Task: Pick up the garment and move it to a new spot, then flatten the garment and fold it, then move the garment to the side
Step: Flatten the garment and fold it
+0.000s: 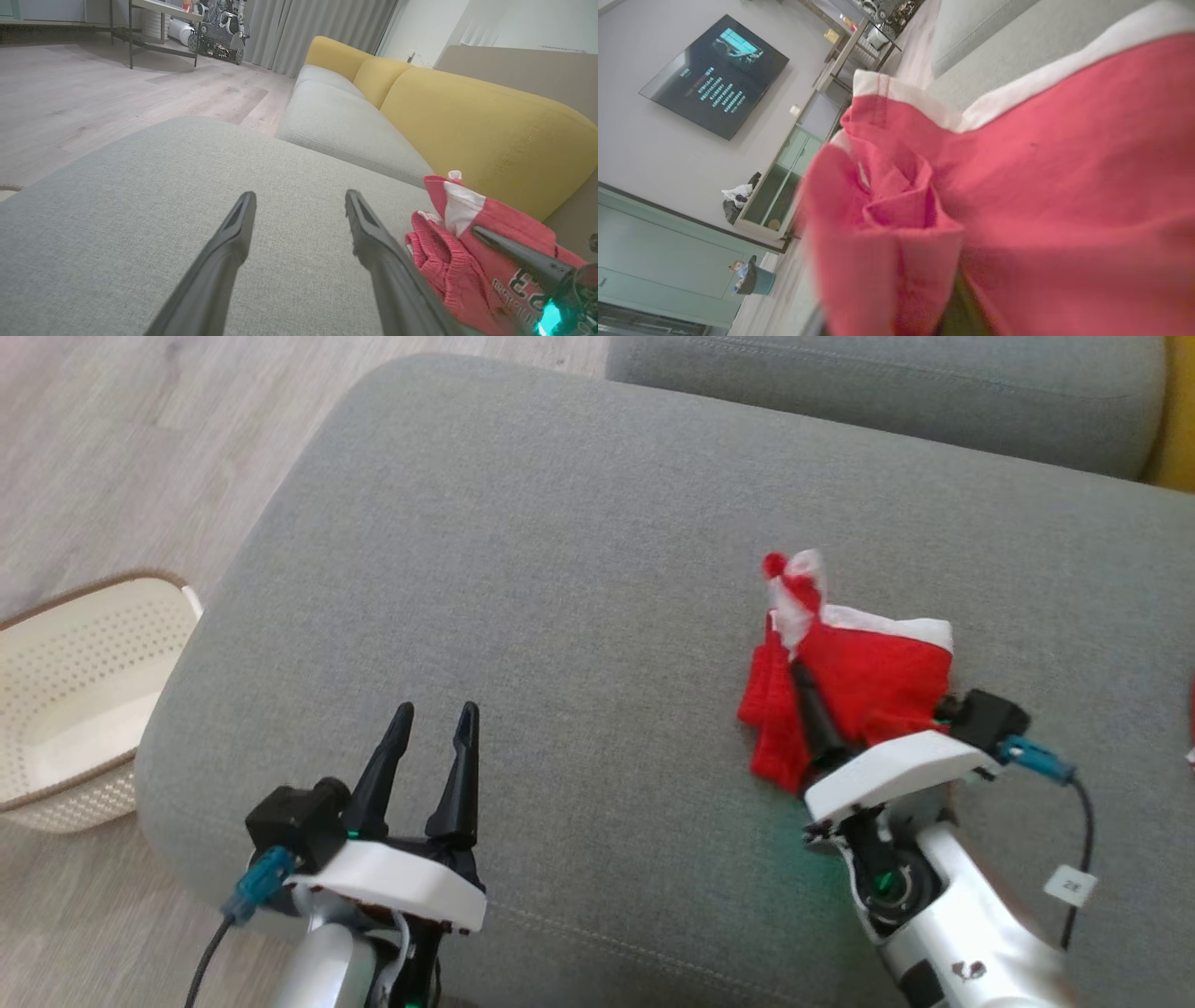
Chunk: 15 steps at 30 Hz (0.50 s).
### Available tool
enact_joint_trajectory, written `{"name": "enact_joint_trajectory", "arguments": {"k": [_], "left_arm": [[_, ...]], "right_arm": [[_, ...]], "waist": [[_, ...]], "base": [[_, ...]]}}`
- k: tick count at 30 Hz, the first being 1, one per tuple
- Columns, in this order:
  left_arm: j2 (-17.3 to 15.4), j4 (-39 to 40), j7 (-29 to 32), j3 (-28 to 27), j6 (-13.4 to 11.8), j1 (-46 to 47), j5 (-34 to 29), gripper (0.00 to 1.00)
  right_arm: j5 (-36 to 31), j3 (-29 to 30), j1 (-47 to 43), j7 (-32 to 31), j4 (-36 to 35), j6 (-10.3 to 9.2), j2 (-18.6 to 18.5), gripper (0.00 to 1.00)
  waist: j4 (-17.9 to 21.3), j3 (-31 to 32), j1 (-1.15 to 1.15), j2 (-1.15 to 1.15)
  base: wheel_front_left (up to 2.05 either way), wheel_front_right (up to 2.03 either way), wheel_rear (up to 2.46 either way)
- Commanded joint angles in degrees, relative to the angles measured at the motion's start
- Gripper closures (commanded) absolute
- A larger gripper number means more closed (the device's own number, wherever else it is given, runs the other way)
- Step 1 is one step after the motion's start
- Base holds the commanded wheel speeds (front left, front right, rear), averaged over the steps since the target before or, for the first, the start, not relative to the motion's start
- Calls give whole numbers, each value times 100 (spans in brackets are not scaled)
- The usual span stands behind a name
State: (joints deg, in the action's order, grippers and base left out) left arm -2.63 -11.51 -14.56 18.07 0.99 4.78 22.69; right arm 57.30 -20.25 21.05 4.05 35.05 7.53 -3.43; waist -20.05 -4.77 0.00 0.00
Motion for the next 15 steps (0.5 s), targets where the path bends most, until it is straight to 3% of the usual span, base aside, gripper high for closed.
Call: {"name": "enact_joint_trajectory", "arguments": {"k": [1, 15], "left_arm": [[-25, 160, -44, -131, -16, 107, 37, 0], [-25, 207, -44, -36, -83, 208, 130, 0]], "right_arm": [[99, -292, 267, 16, -115, -4, 55, 0], [145, -1079, 561, -39, 852, -4, 55, 0]], "waist": [[-51, -57, 0, 0], [-108, -264, 0, 0]], "base": [[0, 0, 0], [0, 0, 0]]}}
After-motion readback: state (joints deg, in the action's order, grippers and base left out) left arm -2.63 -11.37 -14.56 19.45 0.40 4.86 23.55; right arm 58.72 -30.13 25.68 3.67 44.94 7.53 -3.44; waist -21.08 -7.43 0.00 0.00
